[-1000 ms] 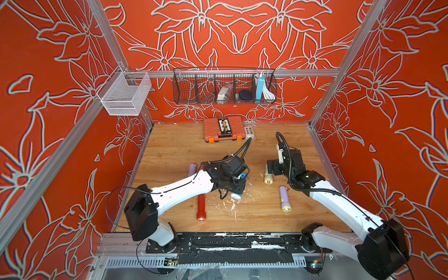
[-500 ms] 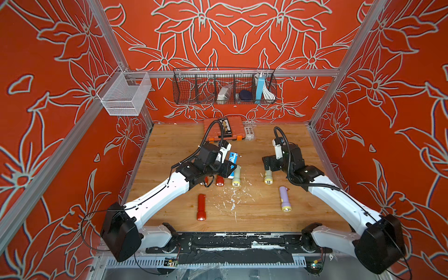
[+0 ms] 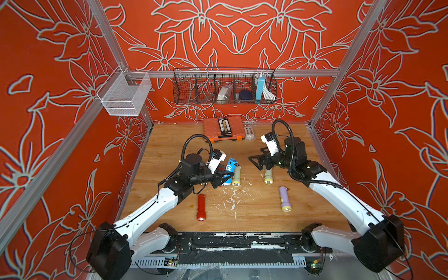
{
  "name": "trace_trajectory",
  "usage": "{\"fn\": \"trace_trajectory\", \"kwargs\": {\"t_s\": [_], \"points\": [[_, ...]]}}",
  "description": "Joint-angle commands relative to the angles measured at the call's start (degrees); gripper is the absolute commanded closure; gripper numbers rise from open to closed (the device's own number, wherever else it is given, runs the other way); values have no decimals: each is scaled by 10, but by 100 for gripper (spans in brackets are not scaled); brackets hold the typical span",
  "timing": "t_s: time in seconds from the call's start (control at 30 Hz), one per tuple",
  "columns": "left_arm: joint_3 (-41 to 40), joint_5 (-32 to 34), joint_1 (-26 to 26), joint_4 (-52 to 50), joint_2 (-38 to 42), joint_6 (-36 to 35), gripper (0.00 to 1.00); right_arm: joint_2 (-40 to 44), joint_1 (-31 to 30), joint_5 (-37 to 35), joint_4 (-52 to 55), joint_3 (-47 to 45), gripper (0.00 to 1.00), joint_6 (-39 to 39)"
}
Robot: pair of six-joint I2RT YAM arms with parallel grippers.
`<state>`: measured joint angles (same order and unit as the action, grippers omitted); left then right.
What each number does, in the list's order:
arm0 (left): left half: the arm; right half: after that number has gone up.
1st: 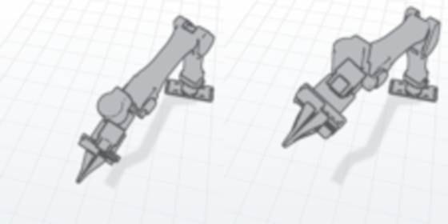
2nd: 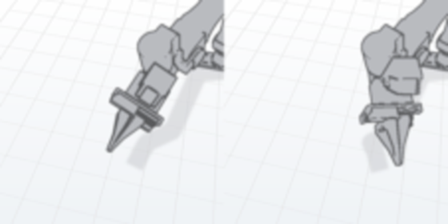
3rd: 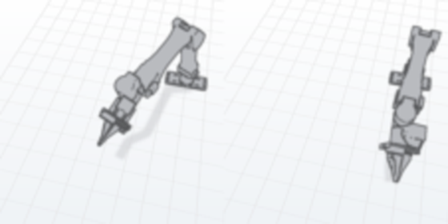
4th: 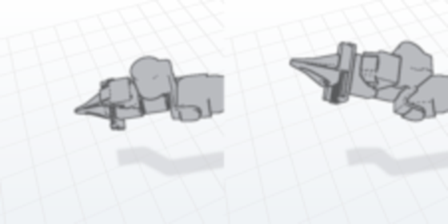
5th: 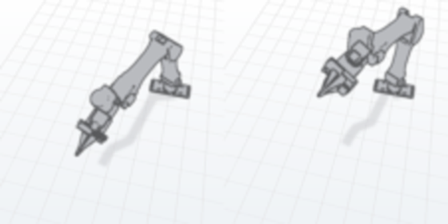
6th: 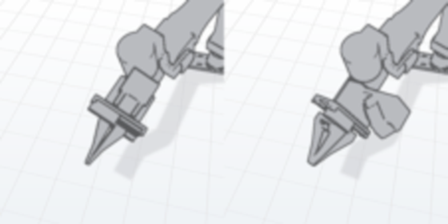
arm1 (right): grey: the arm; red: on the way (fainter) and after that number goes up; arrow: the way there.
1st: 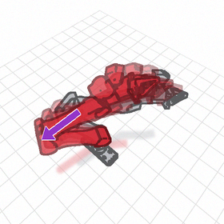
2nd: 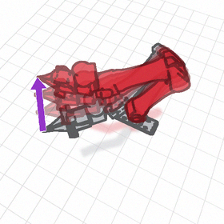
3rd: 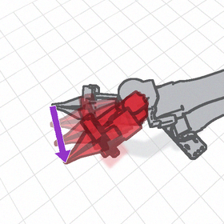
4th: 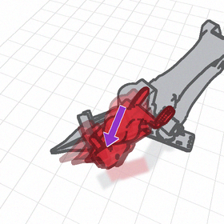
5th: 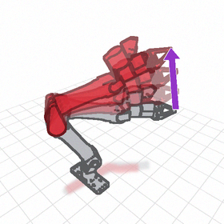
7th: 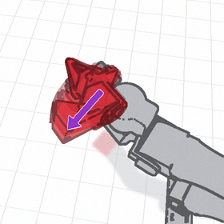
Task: Close the plug at the bottom of the flashlight
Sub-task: Pick up the flashlight from the center of the board, then close the plug of the flashlight.
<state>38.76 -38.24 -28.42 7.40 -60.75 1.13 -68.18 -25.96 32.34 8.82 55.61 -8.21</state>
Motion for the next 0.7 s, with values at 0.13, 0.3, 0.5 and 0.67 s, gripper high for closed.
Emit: {"fn": "trace_trajectory", "kwargs": {"t_s": [0.13,0.3,0.5,0.67], "points": [[-32,-121,3,93,36,-60,100,-13,1,293,-40,57,6,14],[-33,-150,2,100,64,-66,100,-30,-2,389,-56,73,9,11],[-34,-186,2,123,64,-53,100,-51,-23,431,-12,92,12,48],[-32,-193,0,118,60,-59,100,-67,-47,435,0,109,15,61]]}}
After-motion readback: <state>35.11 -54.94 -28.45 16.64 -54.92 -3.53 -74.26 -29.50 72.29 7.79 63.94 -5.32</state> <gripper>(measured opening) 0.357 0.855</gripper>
